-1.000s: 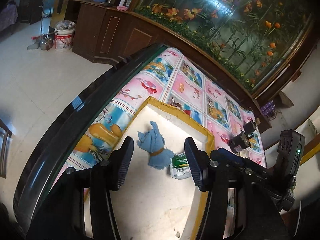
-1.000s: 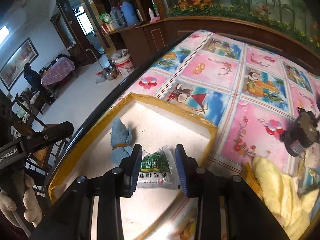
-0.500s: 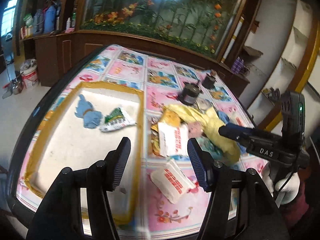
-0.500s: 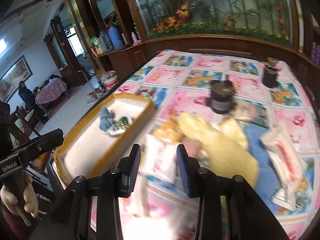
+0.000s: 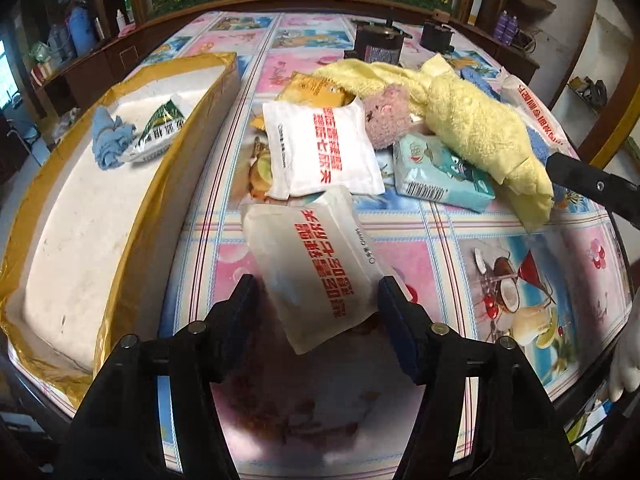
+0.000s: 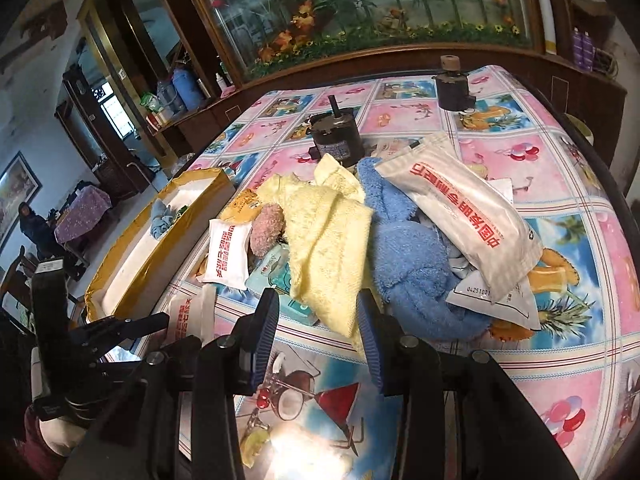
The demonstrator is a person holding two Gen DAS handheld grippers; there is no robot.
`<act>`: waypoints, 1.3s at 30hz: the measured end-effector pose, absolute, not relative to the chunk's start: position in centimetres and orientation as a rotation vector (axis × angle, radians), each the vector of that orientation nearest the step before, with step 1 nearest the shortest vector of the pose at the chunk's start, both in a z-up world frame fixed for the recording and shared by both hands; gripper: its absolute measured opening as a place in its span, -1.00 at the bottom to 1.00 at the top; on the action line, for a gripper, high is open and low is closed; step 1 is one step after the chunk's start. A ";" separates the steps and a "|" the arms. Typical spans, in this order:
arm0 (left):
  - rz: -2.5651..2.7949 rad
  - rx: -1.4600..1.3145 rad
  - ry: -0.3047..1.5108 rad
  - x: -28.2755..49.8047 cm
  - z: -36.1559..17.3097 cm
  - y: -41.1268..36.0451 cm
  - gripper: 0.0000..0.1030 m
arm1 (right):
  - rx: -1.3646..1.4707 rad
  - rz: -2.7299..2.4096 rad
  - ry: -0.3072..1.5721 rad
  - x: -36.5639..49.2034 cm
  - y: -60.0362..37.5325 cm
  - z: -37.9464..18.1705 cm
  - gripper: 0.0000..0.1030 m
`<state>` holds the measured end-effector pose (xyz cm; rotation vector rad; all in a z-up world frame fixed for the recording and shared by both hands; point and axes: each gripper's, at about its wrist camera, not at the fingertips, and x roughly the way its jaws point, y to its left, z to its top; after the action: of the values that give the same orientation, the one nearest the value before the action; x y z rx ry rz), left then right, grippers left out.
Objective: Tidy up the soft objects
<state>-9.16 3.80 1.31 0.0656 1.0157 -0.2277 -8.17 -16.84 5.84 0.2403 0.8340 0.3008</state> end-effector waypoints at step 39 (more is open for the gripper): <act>-0.454 -0.166 0.857 -8.4 5.3 6.9 -0.15 | 0.339 0.297 0.823 -9.8 -23.3 6.2 -0.22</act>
<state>-8.37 6.91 5.32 -0.1661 0.8575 -0.4544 -9.75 -23.25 6.21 0.3394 0.8226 0.2971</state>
